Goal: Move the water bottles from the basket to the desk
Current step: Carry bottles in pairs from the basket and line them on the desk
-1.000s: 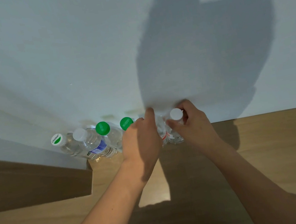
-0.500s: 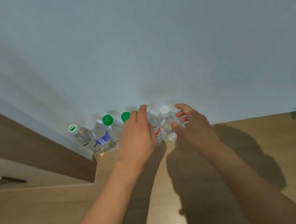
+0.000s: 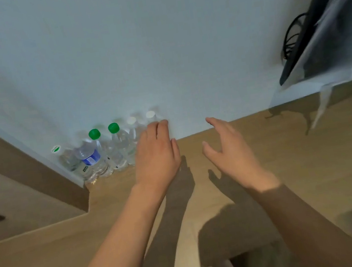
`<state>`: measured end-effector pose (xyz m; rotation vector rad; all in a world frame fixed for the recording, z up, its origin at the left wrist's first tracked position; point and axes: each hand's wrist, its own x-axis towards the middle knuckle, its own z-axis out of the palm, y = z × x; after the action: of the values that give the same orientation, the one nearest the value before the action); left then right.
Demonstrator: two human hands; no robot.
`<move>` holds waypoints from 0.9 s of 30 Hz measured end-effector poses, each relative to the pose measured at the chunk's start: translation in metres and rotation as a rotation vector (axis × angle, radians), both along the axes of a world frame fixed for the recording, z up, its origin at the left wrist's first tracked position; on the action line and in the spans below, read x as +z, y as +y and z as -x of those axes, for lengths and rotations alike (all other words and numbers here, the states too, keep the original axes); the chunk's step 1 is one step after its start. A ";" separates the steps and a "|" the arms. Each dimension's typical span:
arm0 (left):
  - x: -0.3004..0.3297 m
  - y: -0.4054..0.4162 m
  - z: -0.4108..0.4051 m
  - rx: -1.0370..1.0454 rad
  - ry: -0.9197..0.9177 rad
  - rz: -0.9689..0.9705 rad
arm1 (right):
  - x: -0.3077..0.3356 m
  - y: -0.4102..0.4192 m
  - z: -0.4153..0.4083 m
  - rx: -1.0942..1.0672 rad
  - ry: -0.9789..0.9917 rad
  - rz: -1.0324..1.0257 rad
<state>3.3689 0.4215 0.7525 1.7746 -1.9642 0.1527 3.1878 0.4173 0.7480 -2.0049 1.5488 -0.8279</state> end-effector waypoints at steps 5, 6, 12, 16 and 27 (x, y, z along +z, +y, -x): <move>-0.002 0.016 0.062 -0.180 0.055 -0.035 | 0.004 0.070 0.065 -0.202 0.053 -0.019; -0.001 0.021 0.081 -0.222 0.064 -0.046 | 0.005 0.083 0.083 -0.249 0.061 -0.031; 0.015 0.053 0.211 -0.502 0.007 -0.013 | 0.012 0.149 0.197 -0.529 0.026 -0.043; 0.019 0.070 0.317 -0.633 -0.023 0.007 | 0.010 0.192 0.290 -0.661 0.030 -0.029; 0.004 0.159 0.656 -1.003 -0.014 -0.016 | 0.003 0.316 0.573 -1.004 -0.008 -0.102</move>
<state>2.7129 0.5806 0.7566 0.6204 -2.5986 -0.1891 2.6149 0.7329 0.7514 -1.0521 2.5421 -1.0441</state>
